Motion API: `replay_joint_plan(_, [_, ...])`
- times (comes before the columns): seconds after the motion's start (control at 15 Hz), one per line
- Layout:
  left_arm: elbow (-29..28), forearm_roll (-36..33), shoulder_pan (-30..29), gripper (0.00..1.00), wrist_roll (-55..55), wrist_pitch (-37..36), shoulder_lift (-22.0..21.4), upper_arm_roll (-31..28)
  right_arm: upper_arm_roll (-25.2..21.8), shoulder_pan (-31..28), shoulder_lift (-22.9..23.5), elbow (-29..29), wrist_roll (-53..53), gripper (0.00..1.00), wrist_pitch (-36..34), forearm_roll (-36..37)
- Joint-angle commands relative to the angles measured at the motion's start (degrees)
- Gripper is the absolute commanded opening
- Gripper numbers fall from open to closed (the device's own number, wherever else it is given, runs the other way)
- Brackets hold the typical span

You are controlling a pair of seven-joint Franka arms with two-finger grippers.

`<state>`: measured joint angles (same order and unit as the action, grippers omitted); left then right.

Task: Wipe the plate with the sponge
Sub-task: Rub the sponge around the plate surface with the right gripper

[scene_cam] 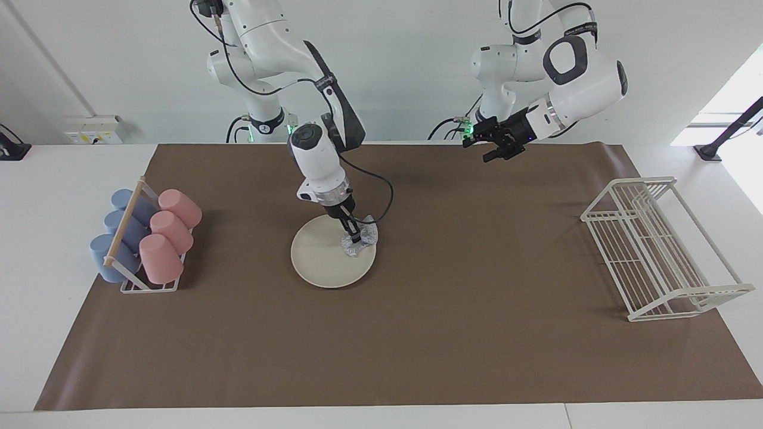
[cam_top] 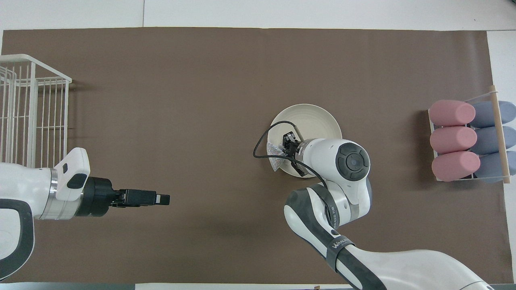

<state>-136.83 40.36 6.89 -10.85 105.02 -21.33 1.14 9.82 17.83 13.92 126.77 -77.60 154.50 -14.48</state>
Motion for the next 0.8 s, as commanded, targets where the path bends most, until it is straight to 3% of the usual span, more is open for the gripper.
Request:
replay_joint_plan(0.0, [3.8,-7.9,-0.5,1.0,2.2,-0.9,2.3,0.4,0.5,-5.9,0.4,2.3,11.0,0.0,0.5,-0.4])
replay_joint_plan(0.2, [5.5,-17.7,0.0,1.0,5.7,-0.6,3.2,0.5,0.5,-9.6,0.4,2.3,17.9,0.0,0.2,-0.4])
replay_joint_plan(0.4, [5.6,-24.4,-0.3,1.0,8.3,-0.4,3.2,0.6,0.5,-9.4,0.3,2.5,17.3,0.0,0.2,-0.5])
replay_joint_plan(0.73, [5.7,-26.5,-1.6,1.0,8.4,-0.4,3.1,0.5,0.6,-1.7,0.5,2.3,1.3,0.0,0.9,-1.2])
